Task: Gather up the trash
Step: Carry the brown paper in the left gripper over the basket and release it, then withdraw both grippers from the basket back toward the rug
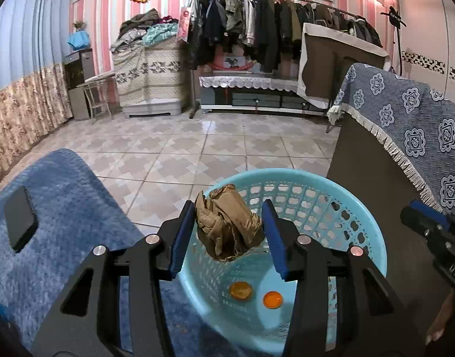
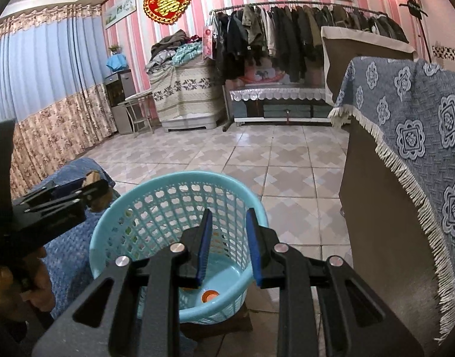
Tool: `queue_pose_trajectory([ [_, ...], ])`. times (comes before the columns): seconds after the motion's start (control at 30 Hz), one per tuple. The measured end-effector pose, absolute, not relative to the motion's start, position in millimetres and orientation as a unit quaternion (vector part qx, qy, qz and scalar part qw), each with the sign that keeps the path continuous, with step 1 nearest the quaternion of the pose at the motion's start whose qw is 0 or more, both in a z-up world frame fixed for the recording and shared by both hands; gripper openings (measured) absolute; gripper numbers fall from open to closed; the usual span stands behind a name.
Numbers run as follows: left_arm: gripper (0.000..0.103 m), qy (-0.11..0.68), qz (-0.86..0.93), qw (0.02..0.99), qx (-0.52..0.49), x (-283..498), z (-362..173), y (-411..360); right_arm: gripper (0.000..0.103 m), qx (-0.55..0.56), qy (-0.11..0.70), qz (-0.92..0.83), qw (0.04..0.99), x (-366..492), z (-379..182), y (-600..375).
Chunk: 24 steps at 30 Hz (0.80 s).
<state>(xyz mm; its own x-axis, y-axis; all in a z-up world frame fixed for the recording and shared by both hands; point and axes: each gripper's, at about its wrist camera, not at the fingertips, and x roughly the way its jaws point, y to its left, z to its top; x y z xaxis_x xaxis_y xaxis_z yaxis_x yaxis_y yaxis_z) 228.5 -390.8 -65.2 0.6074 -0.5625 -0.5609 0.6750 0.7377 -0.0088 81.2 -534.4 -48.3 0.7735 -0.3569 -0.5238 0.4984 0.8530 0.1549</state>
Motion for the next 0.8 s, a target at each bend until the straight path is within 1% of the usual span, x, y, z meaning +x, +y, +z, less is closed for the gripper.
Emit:
queue_pose_trajectory([
  [0.2,0.048,0.257,-0.366,0.885,0.124,225.6,-62.1,-409.3,0.024,0.151,0.251,-0.233,0.927,83.2,-54.8,-537.1],
  [0.33,0.05,0.262,-0.37,0.883,0.121,233.1,-60.6,-412.5,0.024,0.153,0.251,-0.234,0.927,86.8,-55.7,-535.5],
  [0.37,0.052,0.263,-0.368,0.884,0.119,235.5,-60.1,-411.9,0.024,0.154,0.251,-0.233,0.927,88.0,-56.0,-535.6],
  [0.4,0.059,0.263,-0.365,0.885,0.117,237.2,-59.4,-408.9,0.024,0.154,0.251,-0.232,0.927,89.0,-56.3,-534.4],
  [0.43,0.069,0.262,-0.361,0.888,0.114,238.7,-58.8,-407.3,0.024,0.153,0.252,-0.229,0.928,91.1,-56.6,-532.5],
  [0.5,0.077,0.253,-0.354,0.894,0.108,240.2,-56.7,-402.8,0.024,0.15,0.253,-0.227,0.928,94.8,-57.2,-529.5],
  [0.57,0.08,0.25,-0.349,0.896,0.11,241.5,-55.6,-402.8,0.024,0.154,0.254,-0.226,0.928,99.0,-59.2,-528.0],
  [0.63,0.087,0.247,-0.342,0.899,0.113,242.7,-55.2,-401.3,0.024,0.158,0.254,-0.226,0.927,102.1,-60.4,-526.3],
  [0.7,0.091,0.243,-0.333,0.905,0.109,244.0,-54.1,-395.9,0.024,0.158,0.256,-0.228,0.926,105.5,-61.8,-524.6],
  [0.8,0.092,0.245,-0.328,0.906,0.106,248.9,-51.6,-387.3,0.024,0.16,0.262,-0.229,0.924,113.5,-64.9,-523.3],
])
